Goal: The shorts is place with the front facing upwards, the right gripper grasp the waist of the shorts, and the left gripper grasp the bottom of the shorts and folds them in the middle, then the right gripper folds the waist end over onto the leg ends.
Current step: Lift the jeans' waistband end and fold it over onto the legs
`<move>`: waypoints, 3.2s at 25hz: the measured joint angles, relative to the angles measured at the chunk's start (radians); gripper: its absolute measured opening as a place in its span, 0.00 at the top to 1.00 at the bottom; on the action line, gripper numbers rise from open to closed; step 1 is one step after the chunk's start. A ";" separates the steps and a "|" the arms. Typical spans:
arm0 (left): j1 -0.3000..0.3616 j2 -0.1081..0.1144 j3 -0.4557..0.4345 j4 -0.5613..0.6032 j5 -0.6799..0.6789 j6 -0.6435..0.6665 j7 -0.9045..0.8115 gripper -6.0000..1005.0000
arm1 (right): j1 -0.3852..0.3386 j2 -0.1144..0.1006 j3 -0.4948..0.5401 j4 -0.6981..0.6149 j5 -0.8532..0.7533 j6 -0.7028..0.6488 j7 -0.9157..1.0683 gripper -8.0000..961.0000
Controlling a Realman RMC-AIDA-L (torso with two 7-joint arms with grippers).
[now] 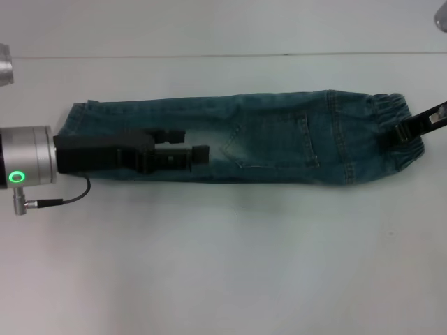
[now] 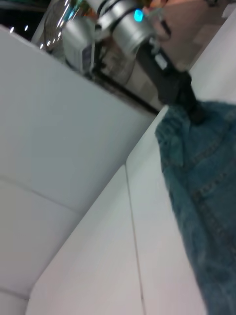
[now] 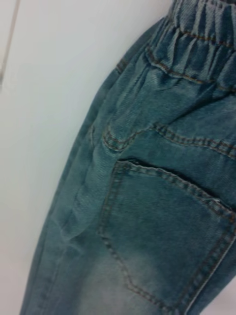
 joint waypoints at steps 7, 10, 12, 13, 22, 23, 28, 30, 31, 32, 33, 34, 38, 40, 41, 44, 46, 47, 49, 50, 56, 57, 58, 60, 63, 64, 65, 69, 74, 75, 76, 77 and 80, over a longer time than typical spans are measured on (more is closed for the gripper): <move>0.005 -0.065 0.003 0.011 -0.075 -0.205 0.071 0.21 | -0.022 -0.032 0.054 -0.078 0.062 -0.130 -0.018 0.92; -0.019 -0.075 0.023 -0.061 -0.159 -0.301 0.176 0.28 | -0.025 -0.057 0.061 -0.100 0.091 -0.194 -0.016 0.92; -0.041 -0.073 0.030 -0.122 -0.215 -0.370 0.235 0.44 | -0.024 -0.076 0.068 -0.106 0.102 -0.233 -0.013 0.92; -0.059 -0.073 0.031 -0.159 -0.248 -0.415 0.279 0.46 | -0.022 -0.083 0.074 -0.106 0.104 -0.245 -0.012 0.92; -0.186 -0.080 0.032 -0.399 -0.402 -0.656 0.620 0.65 | -0.012 -0.136 0.112 -0.107 0.145 -0.354 -0.002 0.92; -0.198 -0.080 0.031 -0.432 -0.429 -0.679 0.676 0.68 | -0.012 -0.142 0.114 -0.108 0.155 -0.364 0.000 0.92; -0.242 -0.081 0.023 -0.562 -0.565 -0.778 0.969 0.87 | -0.003 -0.173 0.121 -0.108 0.218 -0.405 0.012 0.92; -0.258 -0.080 0.021 -0.608 -0.614 -0.808 1.071 0.92 | 0.006 -0.182 0.125 -0.108 0.247 -0.428 0.015 0.92; -0.264 -0.080 0.021 -0.624 -0.626 -0.812 1.109 0.94 | 0.010 -0.186 0.127 -0.108 0.259 -0.437 0.016 0.92; -0.270 -0.081 0.020 -0.640 -0.634 -0.813 1.139 0.96 | 0.015 -0.189 0.128 -0.108 0.271 -0.445 0.017 0.92; -0.276 -0.080 0.020 -0.649 -0.636 -0.812 1.154 0.98 | 0.027 -0.193 0.129 -0.108 0.296 -0.457 0.021 0.92; -0.281 -0.081 0.020 -0.661 -0.636 -0.812 1.164 1.00 | 0.027 -0.193 0.129 -0.108 0.296 -0.457 0.021 0.92; -0.298 -0.080 0.020 -0.689 -0.637 -0.816 1.168 1.00 | 0.046 -0.200 0.131 -0.108 0.346 -0.477 0.030 0.92; -0.300 -0.080 0.020 -0.699 -0.637 -0.816 1.169 0.99 | 0.053 -0.205 0.132 -0.108 0.372 -0.482 0.037 0.92; -0.301 -0.080 0.020 -0.703 -0.638 -0.816 1.169 0.99 | 0.055 -0.208 0.132 -0.108 0.386 -0.486 0.039 0.92; -0.302 -0.080 0.016 -0.719 -0.638 -0.816 1.169 0.99 | 0.058 -0.215 0.136 -0.108 0.418 -0.495 0.044 0.92; -0.303 -0.080 0.012 -0.732 -0.638 -0.811 1.169 0.99 | 0.061 -0.219 0.141 -0.108 0.431 -0.495 0.047 0.92; -0.304 -0.080 0.012 -0.738 -0.638 -0.809 1.170 0.99 | 0.062 -0.220 0.143 -0.108 0.438 -0.496 0.049 0.92; -0.310 -0.080 0.011 -0.753 -0.639 -0.807 1.170 0.99 | 0.063 -0.223 0.143 -0.108 0.454 -0.500 0.052 0.92; -0.315 -0.080 0.011 -0.762 -0.638 -0.807 1.170 0.99 | 0.064 -0.224 0.143 -0.108 0.462 -0.503 0.054 0.92; -0.343 -0.080 0.010 -0.812 -0.626 -0.805 1.171 0.99 | 0.065 -0.232 0.153 -0.108 0.493 -0.505 0.056 0.92; -0.347 -0.080 0.010 -0.819 -0.626 -0.803 1.171 0.99 | 0.065 -0.232 0.154 -0.108 0.498 -0.504 0.056 0.92; -0.350 -0.080 0.010 -0.826 -0.625 -0.799 1.171 0.99 | 0.065 -0.233 0.154 -0.108 0.503 -0.504 0.056 0.92; -0.352 -0.080 0.010 -0.836 -0.625 -0.791 1.171 0.99 | 0.069 -0.233 0.154 -0.108 0.509 -0.500 0.056 0.92; -0.352 -0.080 0.009 -0.854 -0.625 -0.772 1.171 0.99 | 0.077 -0.232 0.154 -0.108 0.511 -0.495 0.056 0.92; -0.352 -0.080 0.007 -0.859 -0.624 -0.769 1.171 0.99 | 0.081 -0.231 0.154 -0.108 0.511 -0.495 0.056 0.92; -0.352 -0.080 0.002 -0.865 -0.623 -0.764 1.171 0.99 | 0.085 -0.230 0.154 -0.108 0.511 -0.494 0.056 0.92; -0.353 -0.080 -0.036 -0.895 -0.589 -0.739 1.171 0.99 | 0.103 -0.228 0.152 -0.106 0.511 -0.490 0.056 0.92; -0.355 -0.080 -0.124 -0.924 -0.487 -0.719 1.171 0.99 | 0.126 -0.222 0.140 -0.101 0.511 -0.494 0.056 0.92; -0.355 -0.080 -0.157 -0.933 -0.450 -0.719 1.171 0.99 | 0.130 -0.221 0.136 -0.100 0.510 -0.496 0.056 0.92; -0.355 -0.080 -0.180 -0.938 -0.424 -0.719 1.171 0.99 | 0.133 -0.218 0.132 -0.099 0.510 -0.497 0.056 0.92; -0.354 -0.080 -0.206 -0.946 -0.394 -0.719 1.171 0.99 | 0.136 -0.216 0.129 -0.099 0.509 -0.498 0.056 0.92; -0.350 -0.080 -0.278 -0.965 -0.313 -0.722 1.175 0.99 | 0.142 -0.214 0.123 -0.098 0.507 -0.500 0.060 0.91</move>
